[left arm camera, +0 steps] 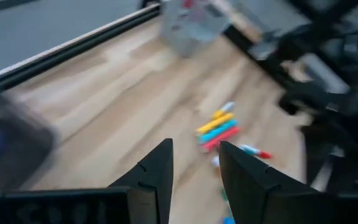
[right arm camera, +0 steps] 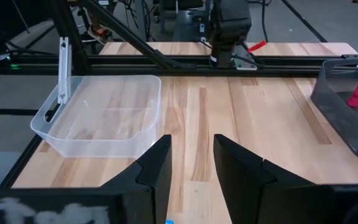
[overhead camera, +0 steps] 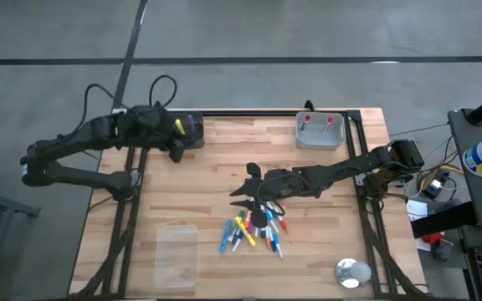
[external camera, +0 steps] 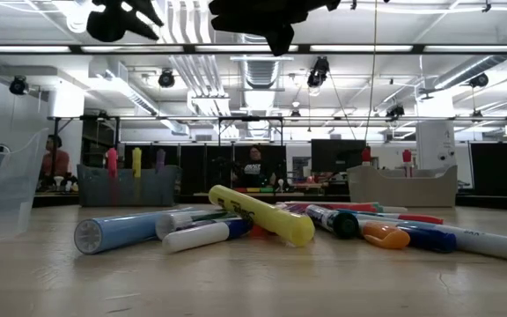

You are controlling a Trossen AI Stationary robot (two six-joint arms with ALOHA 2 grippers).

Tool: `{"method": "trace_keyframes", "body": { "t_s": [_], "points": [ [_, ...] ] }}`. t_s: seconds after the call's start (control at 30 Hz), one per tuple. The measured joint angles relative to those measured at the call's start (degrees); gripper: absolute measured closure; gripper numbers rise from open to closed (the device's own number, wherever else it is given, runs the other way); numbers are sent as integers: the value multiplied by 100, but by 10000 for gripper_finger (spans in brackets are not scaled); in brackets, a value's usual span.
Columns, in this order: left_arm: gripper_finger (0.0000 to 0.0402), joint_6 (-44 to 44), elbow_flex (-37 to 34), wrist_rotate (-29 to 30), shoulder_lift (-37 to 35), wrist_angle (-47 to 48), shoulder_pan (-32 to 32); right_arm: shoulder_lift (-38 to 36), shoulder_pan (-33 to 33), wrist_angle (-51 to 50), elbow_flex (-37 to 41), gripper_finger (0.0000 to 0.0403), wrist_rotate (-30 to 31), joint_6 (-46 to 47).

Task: Pick & Place Markers
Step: Put the yellow highlighter pen into the black bin

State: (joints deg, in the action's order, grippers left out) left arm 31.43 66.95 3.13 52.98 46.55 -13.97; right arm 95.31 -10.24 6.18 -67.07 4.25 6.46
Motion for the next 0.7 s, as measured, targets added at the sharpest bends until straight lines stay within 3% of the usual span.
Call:
{"method": "trace_keyframes", "body": {
  "t_s": [0.43,0.7],
  "points": [
    [280,-657,-1613,-8,-349,-2885,1604,-181,0,-575,-9,295,-21,402],
    [280,-917,-2606,-10,-344,-5051,2040,-188,-2,-625,-9,305,-19,752]
  ]
}}
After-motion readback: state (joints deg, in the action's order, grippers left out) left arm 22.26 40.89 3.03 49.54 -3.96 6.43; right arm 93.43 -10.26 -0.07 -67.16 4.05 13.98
